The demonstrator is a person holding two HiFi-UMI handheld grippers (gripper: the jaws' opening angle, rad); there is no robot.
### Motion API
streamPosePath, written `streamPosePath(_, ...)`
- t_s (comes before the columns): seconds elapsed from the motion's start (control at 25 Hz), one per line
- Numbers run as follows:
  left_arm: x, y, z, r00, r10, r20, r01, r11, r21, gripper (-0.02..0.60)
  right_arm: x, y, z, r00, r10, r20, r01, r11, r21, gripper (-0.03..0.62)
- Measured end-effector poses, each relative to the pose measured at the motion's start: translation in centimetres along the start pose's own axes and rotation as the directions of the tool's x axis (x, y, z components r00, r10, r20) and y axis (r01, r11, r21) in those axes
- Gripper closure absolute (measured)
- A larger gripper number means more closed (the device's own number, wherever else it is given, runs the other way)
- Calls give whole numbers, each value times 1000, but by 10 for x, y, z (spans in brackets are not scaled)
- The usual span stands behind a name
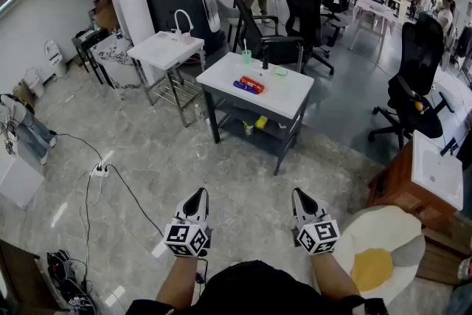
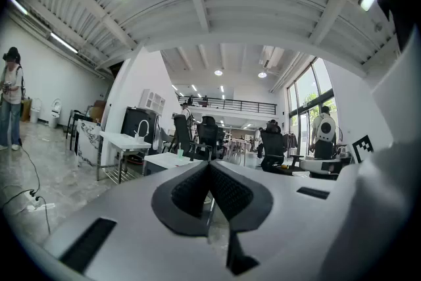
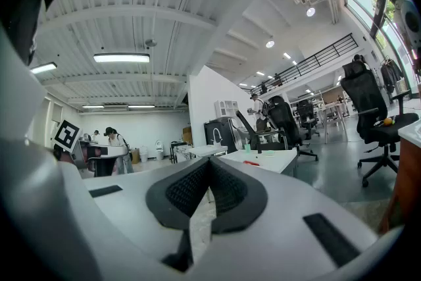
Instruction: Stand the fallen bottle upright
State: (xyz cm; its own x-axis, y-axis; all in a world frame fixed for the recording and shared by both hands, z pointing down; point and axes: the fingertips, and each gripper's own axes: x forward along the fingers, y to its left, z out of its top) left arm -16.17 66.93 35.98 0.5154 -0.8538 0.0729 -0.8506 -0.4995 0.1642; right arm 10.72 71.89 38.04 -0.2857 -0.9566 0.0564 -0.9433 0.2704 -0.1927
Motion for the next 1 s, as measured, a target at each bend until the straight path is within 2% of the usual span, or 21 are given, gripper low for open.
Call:
streamPosePath(0.36,10,2,8,1000,-6,28,6,1000,-10,565,16,-3,14,1000,11,24,-11,1000,-17,563)
streamPosePath(0.56,4,13,1,1000,-1,11,1,1000,-12,565,24,7,5,1000,17,9,-17,1000,-9,563)
streamPosePath(0.72,0,21,1,999,-20,28,20,1000,-12,563,31,14,-2,1000,25,-9,-26,999,-28,563)
streamPosePath(1.0,-1,56,9,999,-27,34,27,1000,-1,560,52,34,14,998,21,51,-19,999,-51,562)
